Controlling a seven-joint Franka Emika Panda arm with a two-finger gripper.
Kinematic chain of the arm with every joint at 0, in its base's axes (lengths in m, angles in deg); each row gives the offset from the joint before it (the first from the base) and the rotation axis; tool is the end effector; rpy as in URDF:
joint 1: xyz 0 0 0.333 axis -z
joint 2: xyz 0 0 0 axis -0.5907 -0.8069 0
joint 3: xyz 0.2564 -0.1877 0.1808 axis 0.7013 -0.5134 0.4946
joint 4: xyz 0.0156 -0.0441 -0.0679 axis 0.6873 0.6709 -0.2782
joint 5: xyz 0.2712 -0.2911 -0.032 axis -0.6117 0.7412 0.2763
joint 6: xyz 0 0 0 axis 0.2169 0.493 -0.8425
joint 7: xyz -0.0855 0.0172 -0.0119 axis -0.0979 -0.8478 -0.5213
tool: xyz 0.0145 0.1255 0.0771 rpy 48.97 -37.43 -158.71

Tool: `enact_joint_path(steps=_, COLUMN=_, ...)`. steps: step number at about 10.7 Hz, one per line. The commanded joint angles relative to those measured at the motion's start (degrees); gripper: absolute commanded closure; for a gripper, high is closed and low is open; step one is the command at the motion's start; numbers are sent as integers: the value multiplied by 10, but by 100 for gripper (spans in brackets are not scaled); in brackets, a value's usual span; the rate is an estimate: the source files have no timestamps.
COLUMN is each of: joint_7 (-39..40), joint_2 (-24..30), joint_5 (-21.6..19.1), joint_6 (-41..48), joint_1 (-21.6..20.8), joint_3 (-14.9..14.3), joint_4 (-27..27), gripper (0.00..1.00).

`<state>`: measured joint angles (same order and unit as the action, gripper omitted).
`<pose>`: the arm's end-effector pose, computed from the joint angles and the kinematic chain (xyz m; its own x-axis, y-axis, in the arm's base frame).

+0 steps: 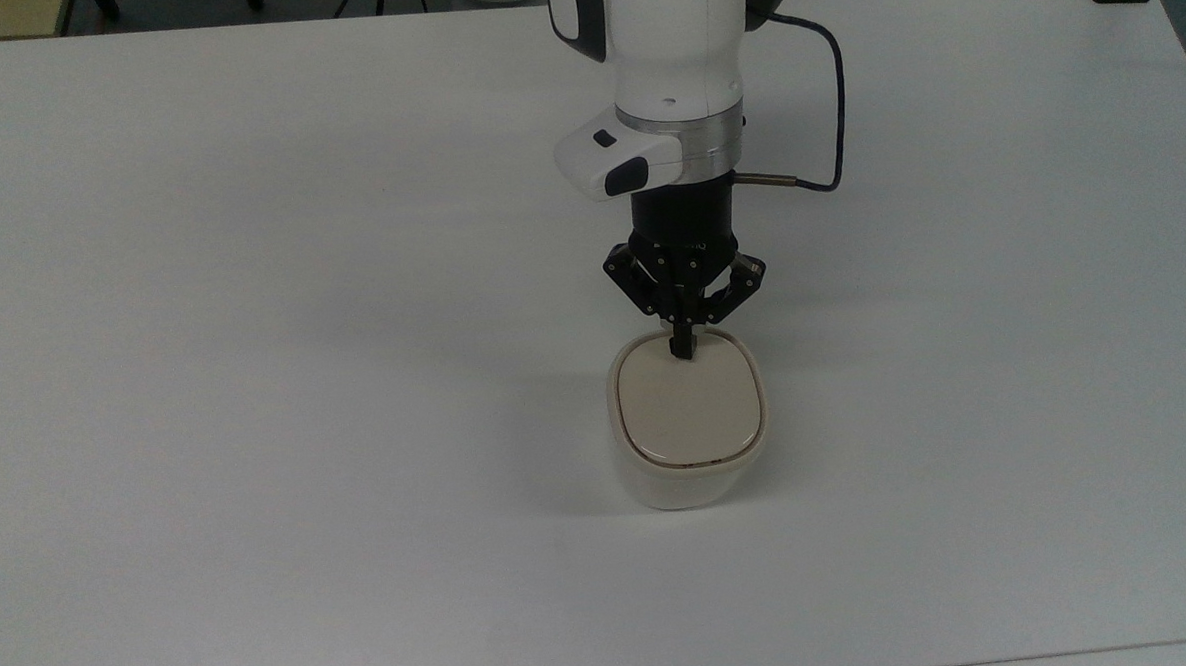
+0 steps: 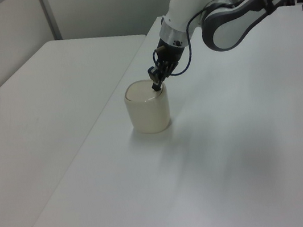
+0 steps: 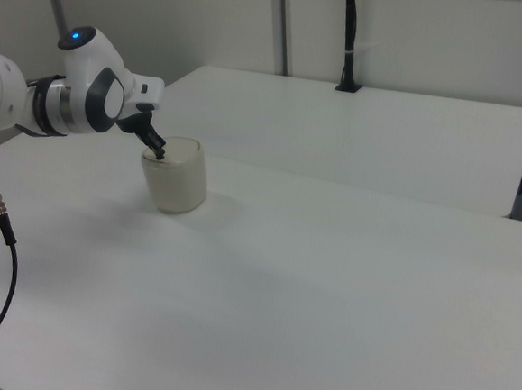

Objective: Open the trash bin
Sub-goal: 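Press the dark button on the bin lid with the gripper fingertips, then lift the gripper up and away from the bin as the lid pops open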

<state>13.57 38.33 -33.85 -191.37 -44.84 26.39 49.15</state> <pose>0.7159 0.1957 0.4373 0.8413 -0.3347 0.4245 -0.2618 -0.9393 -0.2217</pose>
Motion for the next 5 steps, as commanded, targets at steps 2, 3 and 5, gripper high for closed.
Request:
enact_joint_path(steps=2, joint_7=-22, joint_2=65, joint_5=4, joint_6=59, joint_1=21, joint_3=-1, joint_4=-3, gripper=100)
enact_joint_path(steps=3, joint_7=-22, joint_2=85, joint_5=-11, joint_6=97, joint_1=27, joint_3=-1, joint_4=-5, gripper=100)
enact_joint_path(steps=5, joint_7=-9, joint_2=131, joint_5=-47, joint_6=163, joint_1=42, joint_3=-1, joint_4=-5, gripper=100)
